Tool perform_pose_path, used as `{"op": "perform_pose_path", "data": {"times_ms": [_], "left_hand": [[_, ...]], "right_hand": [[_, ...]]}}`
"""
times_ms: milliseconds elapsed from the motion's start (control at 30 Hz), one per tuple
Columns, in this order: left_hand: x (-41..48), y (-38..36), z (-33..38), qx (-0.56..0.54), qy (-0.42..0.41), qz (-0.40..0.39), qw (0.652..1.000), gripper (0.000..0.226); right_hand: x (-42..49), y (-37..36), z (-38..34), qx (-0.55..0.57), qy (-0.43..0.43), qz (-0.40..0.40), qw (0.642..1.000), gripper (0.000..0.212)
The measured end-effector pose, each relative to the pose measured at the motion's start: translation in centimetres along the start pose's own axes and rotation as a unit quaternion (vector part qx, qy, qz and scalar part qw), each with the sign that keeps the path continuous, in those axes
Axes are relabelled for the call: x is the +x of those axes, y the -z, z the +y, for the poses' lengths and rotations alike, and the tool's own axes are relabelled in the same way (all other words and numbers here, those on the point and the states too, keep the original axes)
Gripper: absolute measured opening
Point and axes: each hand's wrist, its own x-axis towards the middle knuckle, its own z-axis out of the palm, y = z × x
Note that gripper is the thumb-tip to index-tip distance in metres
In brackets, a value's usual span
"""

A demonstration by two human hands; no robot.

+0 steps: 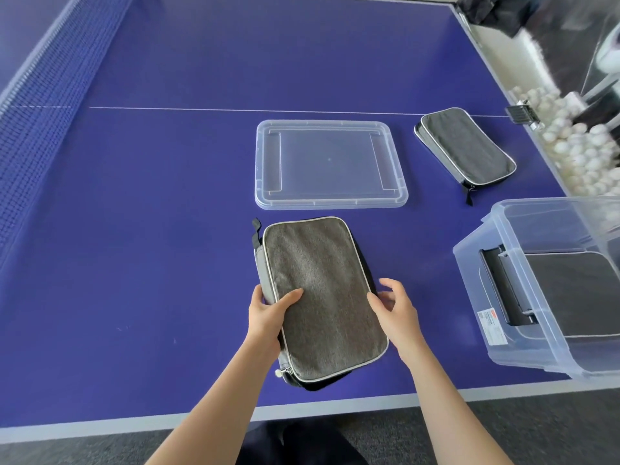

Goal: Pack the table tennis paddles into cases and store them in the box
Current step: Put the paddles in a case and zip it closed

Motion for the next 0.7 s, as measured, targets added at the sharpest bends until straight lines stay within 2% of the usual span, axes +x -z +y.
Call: {"op": "perform_pose_path", "data": {"times_ms": [100, 233, 300, 467, 567, 700], "left_hand": [[-0.3, 0.7, 1.9, -0.055, -0.004, 0.025, 0.998, 0.042], [-0.3, 1.8, 5.3, -0.117, -0.021, 0.052, 0.992, 0.041], [-0.4, 2.2, 7.0, -0.142, -0.037, 0.063, 0.987, 0.042], [-1.0, 1.5, 9.7, -0.216, -0.076, 0.115, 0.967, 0.045], [-1.5, 0.8, 10.7, -0.255, -0.089, 0.141, 0.953, 0.049], [-2.2, 0.5, 11.8, -0.277, -0.101, 0.175, 0.939, 0.051]], "right_hand": [[-2.2, -0.5, -1.0, 0.024, 0.044, 0.098, 0.994, 0.038], [-7.0, -3.3, -1.9, 0.081, 0.083, 0.178, 0.977, 0.022], [-9.4, -5.4, -2.3, 0.067, 0.116, 0.189, 0.973, 0.018], [-12.0, -10.5, -4.8, -0.034, 0.236, 0.134, 0.962, 0.020], [-11.7, -12.3, -7.6, -0.065, 0.254, 0.154, 0.953, 0.026], [-11.0, -13.2, -10.2, -0.098, 0.255, 0.231, 0.934, 0.029]]}}
